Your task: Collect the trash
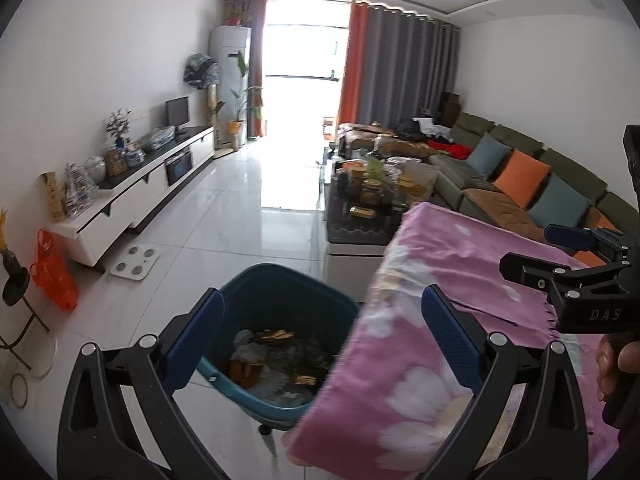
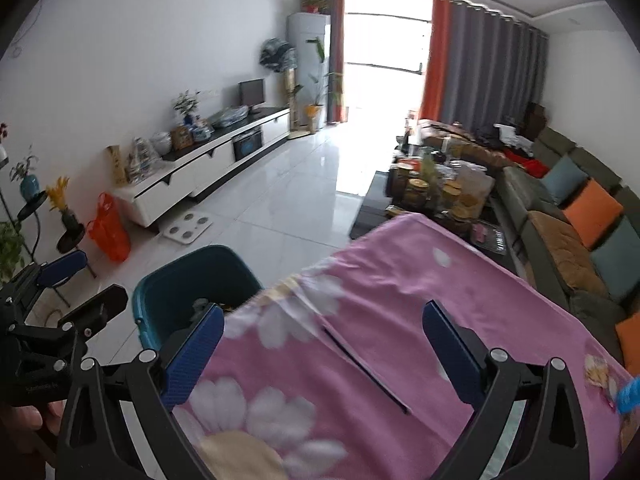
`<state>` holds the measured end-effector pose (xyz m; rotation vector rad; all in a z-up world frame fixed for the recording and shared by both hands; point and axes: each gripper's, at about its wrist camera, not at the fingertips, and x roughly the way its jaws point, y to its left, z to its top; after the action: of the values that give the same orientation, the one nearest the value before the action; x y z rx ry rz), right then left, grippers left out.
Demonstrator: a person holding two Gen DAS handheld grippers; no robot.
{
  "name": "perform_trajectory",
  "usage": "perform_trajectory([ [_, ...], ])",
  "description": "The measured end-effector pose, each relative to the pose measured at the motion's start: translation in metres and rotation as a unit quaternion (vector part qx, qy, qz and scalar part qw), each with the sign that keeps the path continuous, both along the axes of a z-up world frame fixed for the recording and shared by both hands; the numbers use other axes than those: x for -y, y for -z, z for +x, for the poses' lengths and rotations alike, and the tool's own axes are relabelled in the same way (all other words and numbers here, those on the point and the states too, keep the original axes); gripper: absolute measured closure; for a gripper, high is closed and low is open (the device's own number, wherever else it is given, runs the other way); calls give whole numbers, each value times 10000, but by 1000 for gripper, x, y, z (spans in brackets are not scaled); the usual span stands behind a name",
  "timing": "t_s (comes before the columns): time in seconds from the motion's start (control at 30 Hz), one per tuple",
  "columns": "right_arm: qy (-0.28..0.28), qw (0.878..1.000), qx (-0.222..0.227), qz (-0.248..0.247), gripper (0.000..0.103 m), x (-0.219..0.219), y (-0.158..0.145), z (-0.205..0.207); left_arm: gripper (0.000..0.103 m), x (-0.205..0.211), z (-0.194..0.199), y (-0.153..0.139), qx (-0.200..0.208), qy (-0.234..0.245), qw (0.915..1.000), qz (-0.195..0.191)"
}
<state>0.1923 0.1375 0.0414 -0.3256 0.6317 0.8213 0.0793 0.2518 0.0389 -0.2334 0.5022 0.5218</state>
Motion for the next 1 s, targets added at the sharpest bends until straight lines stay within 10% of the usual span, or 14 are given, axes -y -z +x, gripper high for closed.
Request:
perform_trajectory([
  [0.53, 1370, 9893, 421, 286, 7, 140, -2, -15, 6, 111, 31, -19, 252, 1232, 9918, 224],
  [1.0, 2844, 9519, 940, 653, 7, 261, 19, -71, 6, 196, 11, -19, 877, 2046, 9731, 601],
])
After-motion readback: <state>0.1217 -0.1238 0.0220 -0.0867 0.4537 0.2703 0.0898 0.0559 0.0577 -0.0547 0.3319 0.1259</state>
